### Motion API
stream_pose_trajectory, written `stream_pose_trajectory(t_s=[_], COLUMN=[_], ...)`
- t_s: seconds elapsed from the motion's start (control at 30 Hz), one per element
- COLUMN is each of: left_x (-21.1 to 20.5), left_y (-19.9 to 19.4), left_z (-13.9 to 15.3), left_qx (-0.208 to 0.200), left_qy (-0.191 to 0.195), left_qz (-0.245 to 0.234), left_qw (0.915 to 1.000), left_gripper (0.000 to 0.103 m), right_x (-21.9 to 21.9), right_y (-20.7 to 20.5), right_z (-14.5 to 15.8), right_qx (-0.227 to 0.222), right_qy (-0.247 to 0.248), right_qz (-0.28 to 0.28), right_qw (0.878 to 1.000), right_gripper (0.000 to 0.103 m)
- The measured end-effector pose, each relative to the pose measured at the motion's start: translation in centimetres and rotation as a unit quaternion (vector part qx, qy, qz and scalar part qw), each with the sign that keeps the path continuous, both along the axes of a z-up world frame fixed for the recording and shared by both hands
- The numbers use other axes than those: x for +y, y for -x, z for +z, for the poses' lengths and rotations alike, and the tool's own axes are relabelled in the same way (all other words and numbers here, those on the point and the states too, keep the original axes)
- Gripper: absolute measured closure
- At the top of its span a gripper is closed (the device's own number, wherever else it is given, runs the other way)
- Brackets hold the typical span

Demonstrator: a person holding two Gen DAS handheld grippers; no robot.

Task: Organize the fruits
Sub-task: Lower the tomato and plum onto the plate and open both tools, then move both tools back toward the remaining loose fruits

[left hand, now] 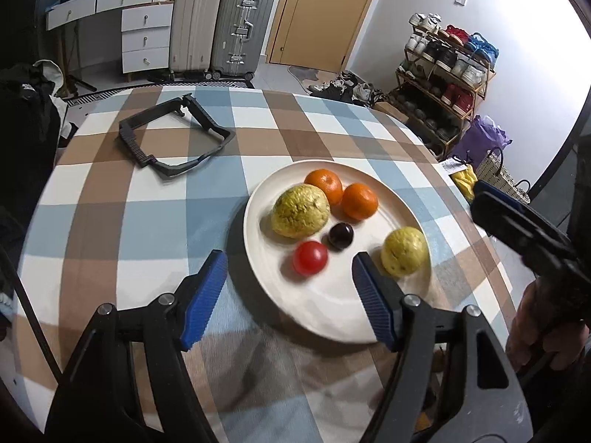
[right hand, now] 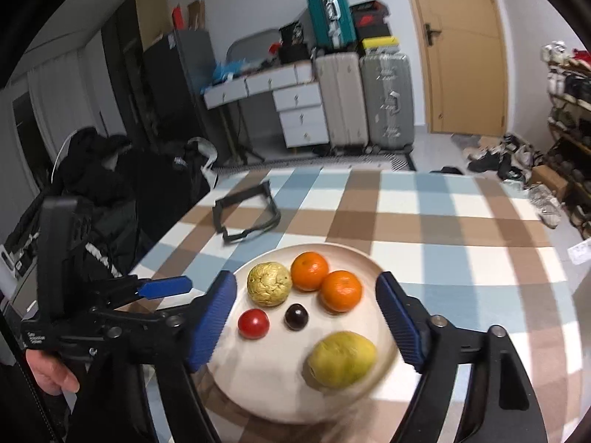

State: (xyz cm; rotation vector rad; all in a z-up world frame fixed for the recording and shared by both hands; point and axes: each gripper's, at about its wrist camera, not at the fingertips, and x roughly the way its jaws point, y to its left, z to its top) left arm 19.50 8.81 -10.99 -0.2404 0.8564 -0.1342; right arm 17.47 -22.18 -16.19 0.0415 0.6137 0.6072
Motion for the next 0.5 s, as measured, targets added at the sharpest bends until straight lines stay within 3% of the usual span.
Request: stream_pose_trajectory(t_s=[0.17, 0.37, 0.5], left_x=[-0.9, -2.3, -3.2], left_y=[2.7, 5.8, 7.8], left_z=[1.8, 4.1, 5.1], left_qx=[-0.013, -0.034, -0.044], left_qy=[-0.012, -0.028, -0.03], left_qz=[0.007, 0.011, 0.013], left_qw=[0.9998, 0.9989, 0.9985], left_gripper=[0.022, 0.02, 0.011], right_x=[-2.6, -4.5, -5.3], right_y=[2.9, 6.1, 8.6], right_z=[0.8, 1.3, 1.6], right_qx=[-0.007, -0.013, -0.024], right_qy=[-0.015, -0.017, -0.022], right_qz=[-0.023, -0.041, -0.044], right_qw=[1.0, 0.999, 0.998], right_gripper=[0.005, 0.003, 0.001])
